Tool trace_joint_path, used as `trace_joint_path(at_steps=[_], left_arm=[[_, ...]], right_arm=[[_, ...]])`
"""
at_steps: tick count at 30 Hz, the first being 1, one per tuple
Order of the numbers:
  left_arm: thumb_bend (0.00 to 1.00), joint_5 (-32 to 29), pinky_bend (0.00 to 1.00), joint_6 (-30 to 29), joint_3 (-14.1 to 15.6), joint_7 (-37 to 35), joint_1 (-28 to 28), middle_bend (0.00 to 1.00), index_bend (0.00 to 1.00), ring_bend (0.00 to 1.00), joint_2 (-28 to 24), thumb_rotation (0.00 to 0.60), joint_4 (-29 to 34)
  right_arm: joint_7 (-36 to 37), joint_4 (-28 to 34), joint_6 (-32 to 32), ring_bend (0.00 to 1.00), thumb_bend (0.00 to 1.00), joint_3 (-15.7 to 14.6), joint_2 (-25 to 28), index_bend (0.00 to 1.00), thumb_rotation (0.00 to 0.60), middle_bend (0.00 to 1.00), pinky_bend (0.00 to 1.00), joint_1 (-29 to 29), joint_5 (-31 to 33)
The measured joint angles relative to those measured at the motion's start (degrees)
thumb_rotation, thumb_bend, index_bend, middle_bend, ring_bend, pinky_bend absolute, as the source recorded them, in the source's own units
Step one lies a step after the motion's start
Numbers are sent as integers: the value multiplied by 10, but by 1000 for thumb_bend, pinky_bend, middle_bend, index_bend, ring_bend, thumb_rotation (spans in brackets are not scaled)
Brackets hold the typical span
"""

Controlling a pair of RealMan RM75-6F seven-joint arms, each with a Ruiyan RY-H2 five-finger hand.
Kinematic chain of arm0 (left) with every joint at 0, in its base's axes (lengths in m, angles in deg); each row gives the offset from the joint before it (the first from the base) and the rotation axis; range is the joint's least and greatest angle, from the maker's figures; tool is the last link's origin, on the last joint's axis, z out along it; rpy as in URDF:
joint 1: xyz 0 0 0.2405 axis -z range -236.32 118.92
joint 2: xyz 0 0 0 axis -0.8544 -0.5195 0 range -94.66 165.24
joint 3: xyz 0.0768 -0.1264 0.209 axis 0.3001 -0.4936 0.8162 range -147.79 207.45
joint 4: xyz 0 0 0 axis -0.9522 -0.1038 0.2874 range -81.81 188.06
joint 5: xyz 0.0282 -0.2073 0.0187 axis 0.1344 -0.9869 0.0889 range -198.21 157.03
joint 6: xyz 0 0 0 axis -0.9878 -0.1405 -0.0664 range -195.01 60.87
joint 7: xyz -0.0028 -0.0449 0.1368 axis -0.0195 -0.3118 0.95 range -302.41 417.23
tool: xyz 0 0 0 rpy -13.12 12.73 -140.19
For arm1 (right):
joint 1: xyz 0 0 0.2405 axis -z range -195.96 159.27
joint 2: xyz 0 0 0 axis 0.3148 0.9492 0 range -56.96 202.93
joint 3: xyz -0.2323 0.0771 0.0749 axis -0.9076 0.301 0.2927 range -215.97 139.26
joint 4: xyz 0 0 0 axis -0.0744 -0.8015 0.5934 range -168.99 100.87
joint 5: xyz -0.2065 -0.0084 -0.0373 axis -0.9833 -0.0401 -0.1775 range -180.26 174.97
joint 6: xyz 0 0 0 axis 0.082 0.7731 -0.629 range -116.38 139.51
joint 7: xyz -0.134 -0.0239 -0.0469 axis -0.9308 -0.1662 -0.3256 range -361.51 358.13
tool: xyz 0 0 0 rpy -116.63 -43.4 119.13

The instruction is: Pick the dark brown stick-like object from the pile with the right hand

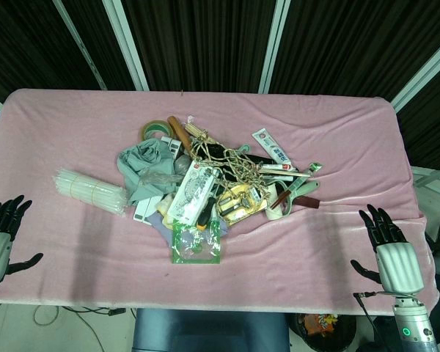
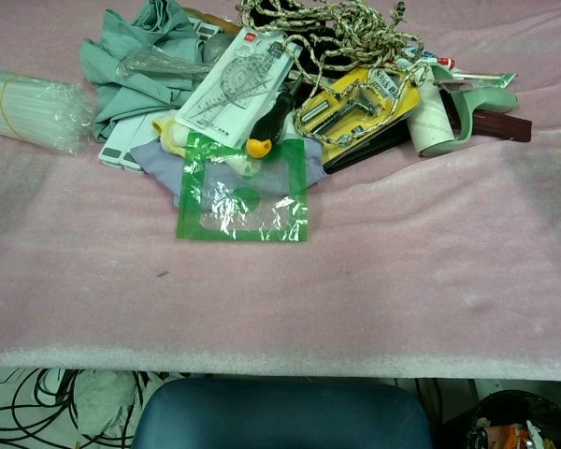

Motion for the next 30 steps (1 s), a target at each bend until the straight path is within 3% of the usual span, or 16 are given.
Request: trace_joint_path(at_steps=[30], left_arm=[[0, 5, 0, -6, 1, -8, -2, 0, 0, 0, -2, 600, 1]], right_arm=[[2, 24, -7, 0, 85, 5, 2, 0, 600, 0, 241, -1, 14]])
